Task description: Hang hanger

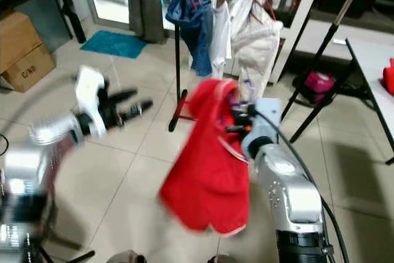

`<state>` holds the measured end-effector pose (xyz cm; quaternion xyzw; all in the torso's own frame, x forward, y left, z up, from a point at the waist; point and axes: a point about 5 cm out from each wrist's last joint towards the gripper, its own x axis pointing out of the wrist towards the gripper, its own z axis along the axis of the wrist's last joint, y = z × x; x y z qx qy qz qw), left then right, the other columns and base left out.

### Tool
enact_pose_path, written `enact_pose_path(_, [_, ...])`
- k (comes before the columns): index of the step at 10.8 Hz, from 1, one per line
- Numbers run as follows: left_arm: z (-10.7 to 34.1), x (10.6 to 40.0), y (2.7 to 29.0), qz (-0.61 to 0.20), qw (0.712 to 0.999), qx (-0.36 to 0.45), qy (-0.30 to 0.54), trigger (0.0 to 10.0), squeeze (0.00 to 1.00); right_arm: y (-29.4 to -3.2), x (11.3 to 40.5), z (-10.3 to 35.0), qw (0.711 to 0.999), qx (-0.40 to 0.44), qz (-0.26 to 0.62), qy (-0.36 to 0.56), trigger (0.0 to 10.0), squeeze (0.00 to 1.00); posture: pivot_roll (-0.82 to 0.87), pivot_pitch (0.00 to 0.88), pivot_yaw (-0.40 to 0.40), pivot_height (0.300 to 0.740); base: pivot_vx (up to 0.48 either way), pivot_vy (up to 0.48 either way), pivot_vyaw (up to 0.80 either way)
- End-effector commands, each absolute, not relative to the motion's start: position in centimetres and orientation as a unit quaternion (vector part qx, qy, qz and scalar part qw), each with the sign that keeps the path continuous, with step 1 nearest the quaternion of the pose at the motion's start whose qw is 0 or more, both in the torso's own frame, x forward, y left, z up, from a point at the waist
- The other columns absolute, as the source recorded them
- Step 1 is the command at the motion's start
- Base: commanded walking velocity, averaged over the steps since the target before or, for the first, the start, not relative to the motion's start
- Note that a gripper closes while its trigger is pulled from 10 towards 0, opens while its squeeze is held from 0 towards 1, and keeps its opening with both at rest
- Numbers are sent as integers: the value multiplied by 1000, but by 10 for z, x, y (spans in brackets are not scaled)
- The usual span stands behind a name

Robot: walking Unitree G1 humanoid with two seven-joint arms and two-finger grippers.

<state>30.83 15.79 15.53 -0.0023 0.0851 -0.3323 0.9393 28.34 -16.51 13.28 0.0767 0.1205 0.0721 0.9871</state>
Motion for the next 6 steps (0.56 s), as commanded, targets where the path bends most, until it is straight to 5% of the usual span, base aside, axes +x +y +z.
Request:
enact_pose_path(1, [155, 301, 152, -316, 946, 17, 73, 10000, 0, -172, 277, 139, 992, 73, 42, 98, 10000, 0, -65, 31, 15, 740, 0, 0, 0])
enact_pose_path(3, [156, 288, 144, -263, 964, -19, 35, 10000, 0, -175, 258, 123, 990, 83, 7, 115, 10000, 0, -49, 28, -9, 740, 0, 0, 0])
enact_pose_path(5, [154, 288, 150, -203, 979, 26, 24, 10000, 0, -174, 252, 112, 987, 98, -33, 120, 10000, 0, -10, 7, -16, 740, 0, 0, 0])
enact_pose_path(6, [153, 284, 151, -200, 979, 35, 26, 10000, 0, -170, 249, 112, 987, 103, -23, 118, 10000, 0, -2, 5, -23, 740, 311, 0, -781])
